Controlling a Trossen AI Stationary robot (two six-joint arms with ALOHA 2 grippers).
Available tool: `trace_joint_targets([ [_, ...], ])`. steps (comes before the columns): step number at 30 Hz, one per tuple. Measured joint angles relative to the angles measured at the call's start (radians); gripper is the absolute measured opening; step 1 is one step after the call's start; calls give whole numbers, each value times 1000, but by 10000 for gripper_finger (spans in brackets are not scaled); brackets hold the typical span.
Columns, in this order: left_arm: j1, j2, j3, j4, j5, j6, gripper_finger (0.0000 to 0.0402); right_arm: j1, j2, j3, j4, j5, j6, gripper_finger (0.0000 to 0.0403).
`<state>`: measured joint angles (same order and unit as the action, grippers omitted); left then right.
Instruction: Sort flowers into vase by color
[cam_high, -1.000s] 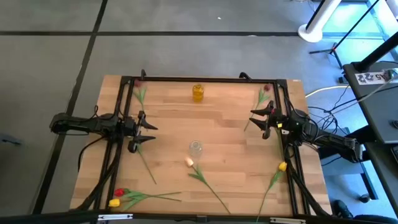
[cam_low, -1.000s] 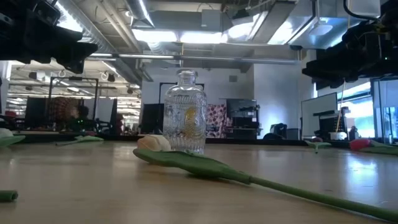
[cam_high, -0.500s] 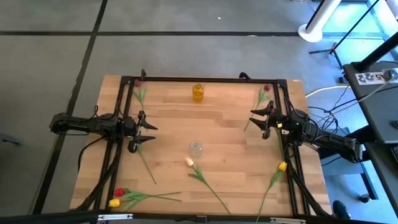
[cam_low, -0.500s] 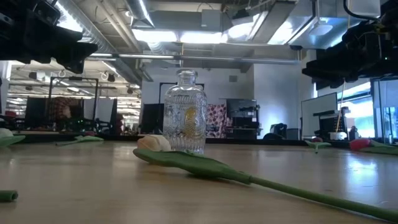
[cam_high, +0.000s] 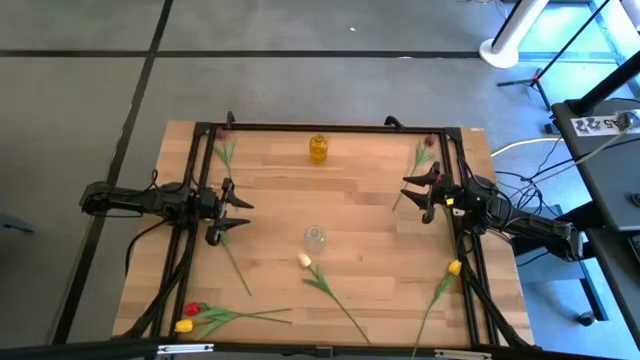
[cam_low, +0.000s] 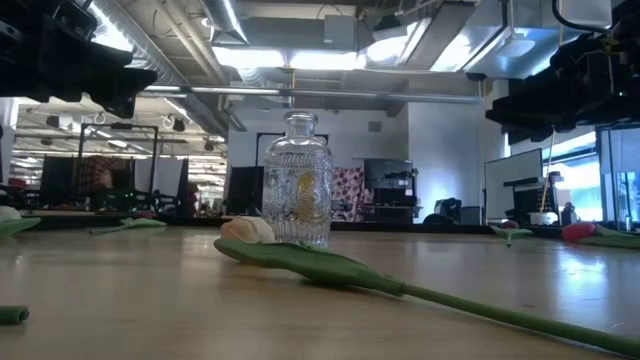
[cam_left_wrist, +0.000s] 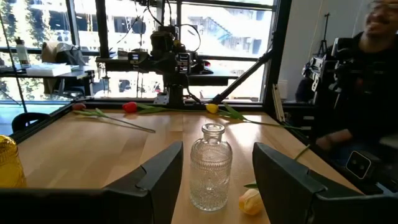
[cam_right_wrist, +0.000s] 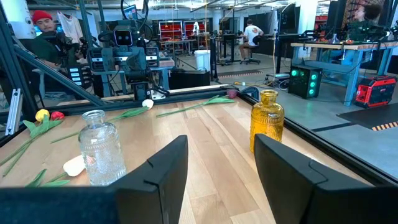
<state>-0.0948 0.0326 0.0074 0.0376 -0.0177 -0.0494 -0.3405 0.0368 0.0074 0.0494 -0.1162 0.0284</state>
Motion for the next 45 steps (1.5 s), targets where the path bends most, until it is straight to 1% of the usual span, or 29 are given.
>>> trace_joint_targets([
  [18, 0, 0, 0, 0, 0, 0, 190, 0, 0, 0, 0, 0, -3, 183],
  [22, 0, 0, 0, 0, 0, 0, 190, 0, 0, 0, 5, 24, -152, 183],
  [26, 0, 0, 0, 0, 0, 0, 190, 0, 0, 0, 1, 37, -183, 183],
  [28, 0, 0, 0, 0, 0, 0, 190, 1, 0, 0, 4, 29, -139, 183],
  [29, 0, 0, 0, 0, 0, 0, 190, 1, 0, 0, 9, 7, -74, 183],
  [31, 0, 0, 0, 0, 0, 0, 190, 1, 0, 1, 9, -60, 133, 183],
  [32, 0, 0, 0, 0, 0, 0, 190, 0, 0, 1, 9, -76, 215, 183],
  [33, 0, 0, 0, 0, 0, 0, 190, 1, 0, 1, 9, -77, 261, 183],
  [39, 0, 0, 0, 0, 0, 0, 190, 0, 0, 1, 109, 18, 318, 183],
  [41, 0, 0, 0, 0, 0, 0, 190, 1, 4, 1, 159, 28, 332, 183],
  [45, 0, 0, 0, 0, 0, 0, 190, 1, 76, 1, 252, 48, 304, 183],
])
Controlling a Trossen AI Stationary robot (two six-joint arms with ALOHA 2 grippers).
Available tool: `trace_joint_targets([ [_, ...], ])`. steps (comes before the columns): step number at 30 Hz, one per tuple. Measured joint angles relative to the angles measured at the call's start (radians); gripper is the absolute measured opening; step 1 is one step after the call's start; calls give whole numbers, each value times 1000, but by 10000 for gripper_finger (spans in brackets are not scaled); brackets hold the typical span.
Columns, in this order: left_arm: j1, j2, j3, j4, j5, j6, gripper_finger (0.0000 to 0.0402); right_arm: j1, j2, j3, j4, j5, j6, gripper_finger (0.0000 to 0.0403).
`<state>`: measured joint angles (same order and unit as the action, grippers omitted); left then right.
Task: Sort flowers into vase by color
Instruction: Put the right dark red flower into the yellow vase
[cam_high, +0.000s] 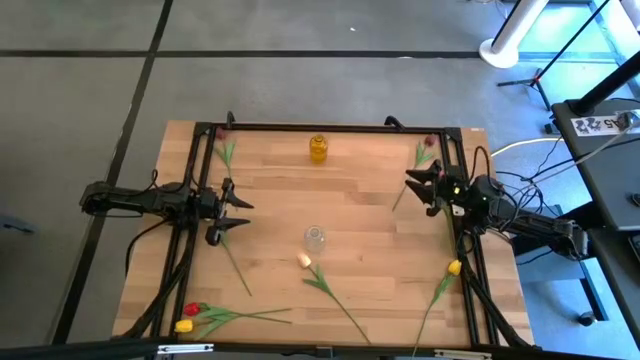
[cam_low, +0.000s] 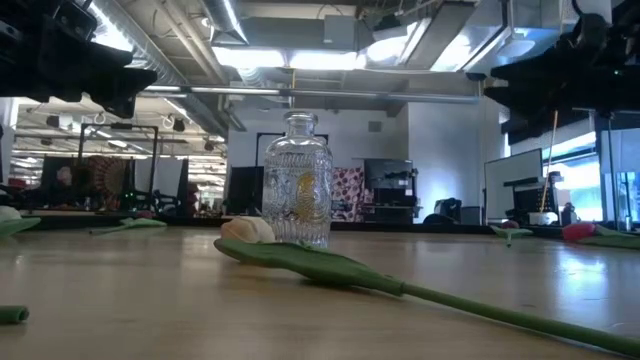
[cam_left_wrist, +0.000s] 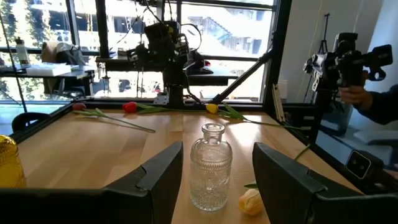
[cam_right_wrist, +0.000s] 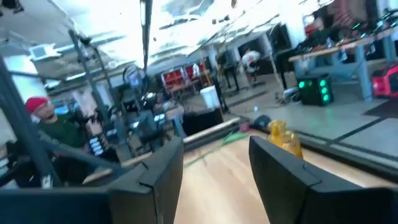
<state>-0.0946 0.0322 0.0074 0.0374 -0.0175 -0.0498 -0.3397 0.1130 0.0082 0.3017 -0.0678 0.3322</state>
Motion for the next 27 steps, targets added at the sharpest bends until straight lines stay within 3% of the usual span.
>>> trace_joint_targets([
  [5, 0, 0, 0, 0, 0, 0, 190, 0, 166, 0, 98, 121, -19, 183],
  [12, 0, 0, 0, 0, 0, 0, 190, -1, 542, 121, 32, 438, 112, 184],
  [19, 0, 0, 0, 0, 0, 0, 190, -1, 831, 453, -518, 667, 312, 184],
  [22, 0, 0, 0, 0, 0, 0, 190, -11, 935, 540, -701, 705, 466, 184],
  [27, 0, 0, 0, 0, 0, 0, 190, -145, 1095, 568, -770, 598, 647, 184],
])
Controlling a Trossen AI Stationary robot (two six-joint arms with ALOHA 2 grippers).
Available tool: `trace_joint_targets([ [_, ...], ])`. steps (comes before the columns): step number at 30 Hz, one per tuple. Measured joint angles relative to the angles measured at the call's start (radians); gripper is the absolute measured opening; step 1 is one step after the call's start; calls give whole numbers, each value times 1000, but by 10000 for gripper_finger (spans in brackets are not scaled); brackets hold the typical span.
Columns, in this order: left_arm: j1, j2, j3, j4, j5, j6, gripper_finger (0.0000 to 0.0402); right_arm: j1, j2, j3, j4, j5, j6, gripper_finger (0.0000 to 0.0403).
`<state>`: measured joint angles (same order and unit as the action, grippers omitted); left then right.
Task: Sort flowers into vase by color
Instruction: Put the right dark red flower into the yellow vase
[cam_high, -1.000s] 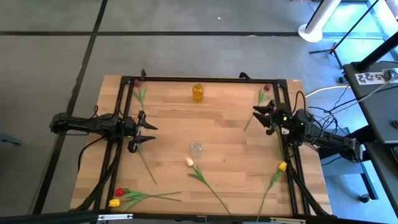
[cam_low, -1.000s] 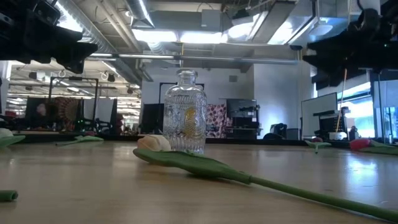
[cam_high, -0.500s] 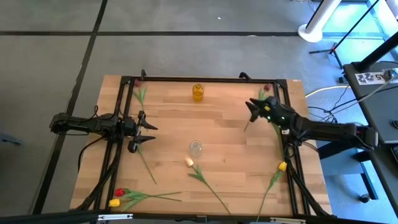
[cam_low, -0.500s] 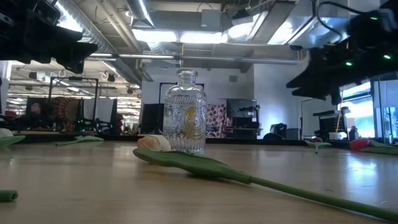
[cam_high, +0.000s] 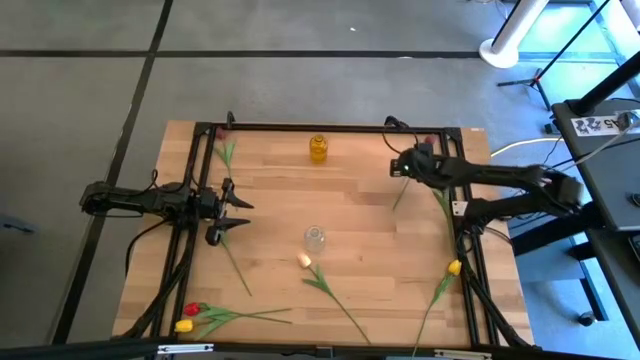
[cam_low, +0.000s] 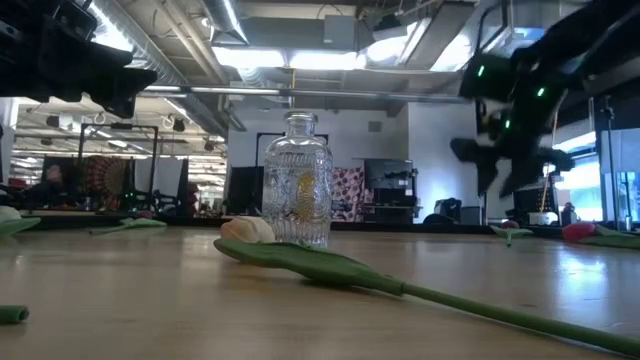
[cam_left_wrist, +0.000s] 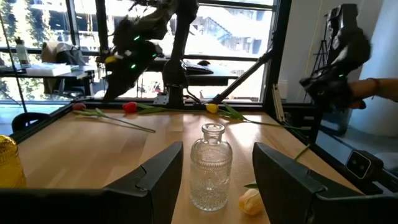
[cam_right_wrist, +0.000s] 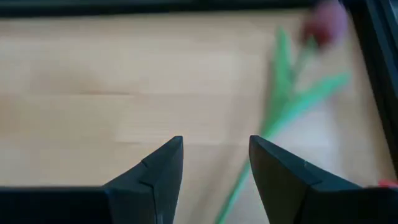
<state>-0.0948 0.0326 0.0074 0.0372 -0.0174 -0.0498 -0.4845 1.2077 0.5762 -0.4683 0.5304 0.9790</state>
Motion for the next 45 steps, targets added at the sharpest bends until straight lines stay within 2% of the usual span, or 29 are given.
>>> trace_joint_targets([
  [5, 0, 0, 0, 0, 0, 0, 190, -172, 101, 0, 14, -62, 36, 186],
  [10, 0, 0, 0, 0, 0, 0, 190, -283, 163, 2, 73, -73, 44, 220],
  [14, 0, 0, 0, 0, 0, 0, 190, -367, 216, 2, 181, -143, 65, 229],
  [18, 0, 0, 0, 0, 0, 0, 190, -395, 247, 5, 153, -182, 105, 198],
  [25, 0, 0, 0, 0, 0, 0, 190, -393, 260, 6, 132, -176, 109, 101],
  [29, 0, 0, 0, 0, 0, 0, 190, -365, 256, 6, 132, -168, 113, 32],
  [31, 0, 0, 0, 0, 0, 0, 190, -341, 241, 8, 135, -181, 111, 12],
  [35, 0, 0, 0, 0, 0, 0, 190, -268, 193, 51, 136, -156, 79, 19],
  [39, 0, 0, 0, 0, 0, 0, 190, -140, 135, 139, 155, -52, 11, 7],
  [42, 0, 0, 0, 0, 0, 0, 190, -27, 100, 210, 261, 28, -95, 12],
  [45, 0, 0, 0, 0, 0, 0, 190, 89, 95, 264, 459, 88, -256, 8],
])
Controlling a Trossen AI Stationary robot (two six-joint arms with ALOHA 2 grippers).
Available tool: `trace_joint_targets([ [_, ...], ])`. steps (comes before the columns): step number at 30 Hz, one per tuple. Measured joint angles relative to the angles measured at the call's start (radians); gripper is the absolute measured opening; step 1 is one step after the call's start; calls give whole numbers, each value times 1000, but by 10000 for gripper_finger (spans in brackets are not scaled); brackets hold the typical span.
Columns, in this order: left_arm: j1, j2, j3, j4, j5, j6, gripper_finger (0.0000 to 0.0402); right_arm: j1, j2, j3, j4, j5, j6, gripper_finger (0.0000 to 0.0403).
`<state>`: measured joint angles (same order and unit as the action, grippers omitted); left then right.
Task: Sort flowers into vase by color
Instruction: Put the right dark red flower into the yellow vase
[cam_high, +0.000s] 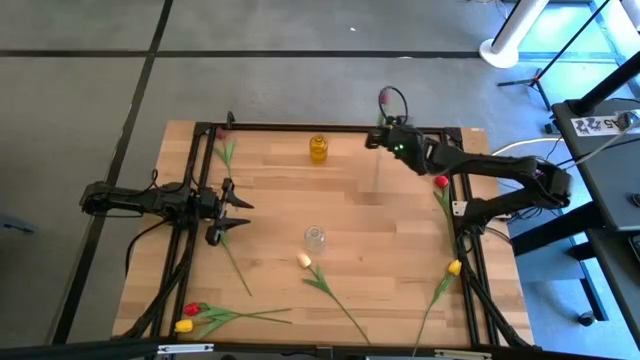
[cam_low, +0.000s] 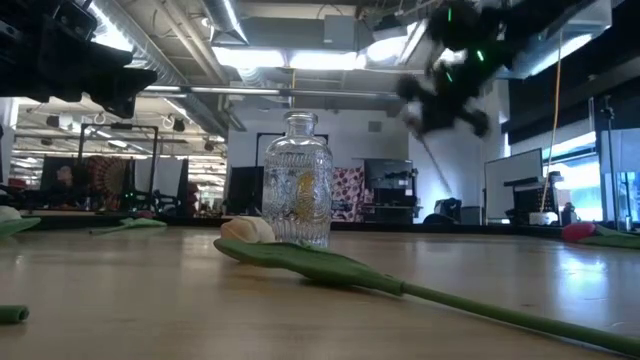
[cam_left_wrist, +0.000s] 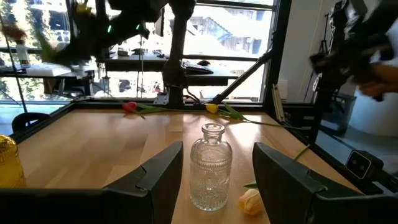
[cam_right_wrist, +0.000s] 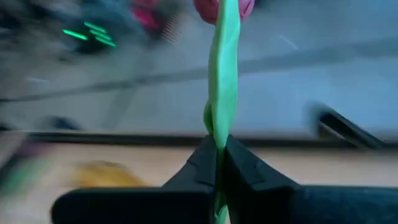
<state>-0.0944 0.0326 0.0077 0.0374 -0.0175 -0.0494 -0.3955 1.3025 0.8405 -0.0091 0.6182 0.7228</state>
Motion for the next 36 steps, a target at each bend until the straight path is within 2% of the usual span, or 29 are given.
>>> trace_joint_targets([
  [7, 0, 0, 0, 0, 0, 0, 190, 183, 73, 18, 655, -16, -423, 7],
  [11, 0, 0, 0, 0, 0, 0, 190, 214, 165, 18, 922, -106, -557, 5],
  [16, 0, 0, 0, 0, 0, 0, 190, 206, 278, 22, 1168, -133, -664, 5],
  [21, 0, 0, 0, 0, 0, 0, 190, 188, 372, 98, 1215, -223, -733, 5],
  [29, 0, 0, 0, 0, 0, 0, 190, 153, 467, 262, 1215, -271, -833, 4],
  [36, 0, 0, 0, 0, 0, 0, 190, 97, 534, 337, 1221, -282, -859, 3],
])
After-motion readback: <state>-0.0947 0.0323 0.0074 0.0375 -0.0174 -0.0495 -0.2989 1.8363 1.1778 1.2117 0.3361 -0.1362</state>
